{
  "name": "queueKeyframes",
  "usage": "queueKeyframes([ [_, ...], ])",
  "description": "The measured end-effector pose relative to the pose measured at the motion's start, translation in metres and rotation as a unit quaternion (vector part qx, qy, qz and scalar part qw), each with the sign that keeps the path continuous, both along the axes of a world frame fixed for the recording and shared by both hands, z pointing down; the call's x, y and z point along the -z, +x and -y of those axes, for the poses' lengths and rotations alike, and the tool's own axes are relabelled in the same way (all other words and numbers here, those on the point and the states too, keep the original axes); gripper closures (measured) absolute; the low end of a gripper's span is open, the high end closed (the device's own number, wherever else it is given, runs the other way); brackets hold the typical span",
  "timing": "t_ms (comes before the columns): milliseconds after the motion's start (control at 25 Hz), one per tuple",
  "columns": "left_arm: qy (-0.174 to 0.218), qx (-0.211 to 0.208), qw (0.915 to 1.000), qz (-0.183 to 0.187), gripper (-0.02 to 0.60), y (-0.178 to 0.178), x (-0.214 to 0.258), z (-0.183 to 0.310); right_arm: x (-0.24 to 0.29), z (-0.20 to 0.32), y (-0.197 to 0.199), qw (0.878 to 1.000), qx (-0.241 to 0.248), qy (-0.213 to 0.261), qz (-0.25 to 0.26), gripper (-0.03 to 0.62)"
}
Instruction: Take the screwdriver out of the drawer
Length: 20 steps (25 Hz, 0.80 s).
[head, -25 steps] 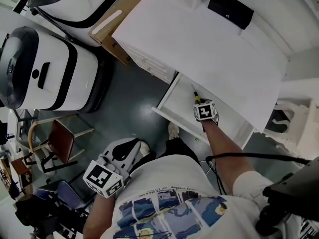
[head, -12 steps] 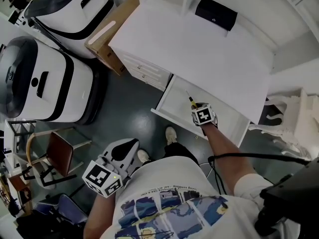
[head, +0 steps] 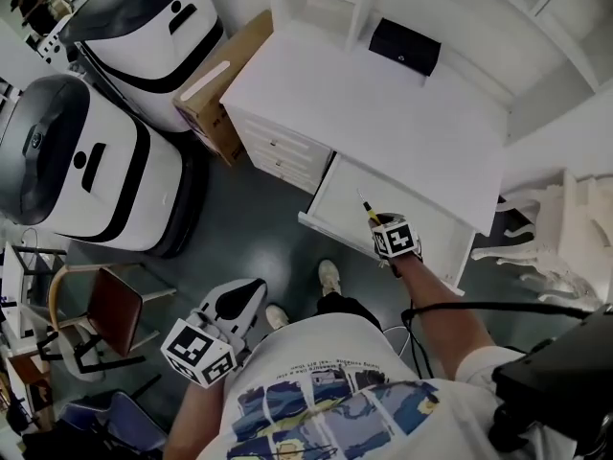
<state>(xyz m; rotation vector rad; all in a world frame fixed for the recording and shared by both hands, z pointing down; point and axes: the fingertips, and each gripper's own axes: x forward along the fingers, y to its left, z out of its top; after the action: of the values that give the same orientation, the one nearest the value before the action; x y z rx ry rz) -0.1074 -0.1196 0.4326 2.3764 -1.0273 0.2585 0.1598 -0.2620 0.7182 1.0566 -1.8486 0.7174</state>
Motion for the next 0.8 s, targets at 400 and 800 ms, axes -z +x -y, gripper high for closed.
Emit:
queueKeyframes([
  [400,0.026,-0.019,0.9995,0.007,0.569,-0.029,0.01,-0.044,0.062,-0.05,-0.035,0.998,-0.009,0.037,0.051,0.497],
  [800,0.035,-0.046,0.9983,-0.012,0.568,-0.045,0.015,-0.075,0.131,-0.116,-0.096,0.993,0.021,0.064,0.101,0.497],
])
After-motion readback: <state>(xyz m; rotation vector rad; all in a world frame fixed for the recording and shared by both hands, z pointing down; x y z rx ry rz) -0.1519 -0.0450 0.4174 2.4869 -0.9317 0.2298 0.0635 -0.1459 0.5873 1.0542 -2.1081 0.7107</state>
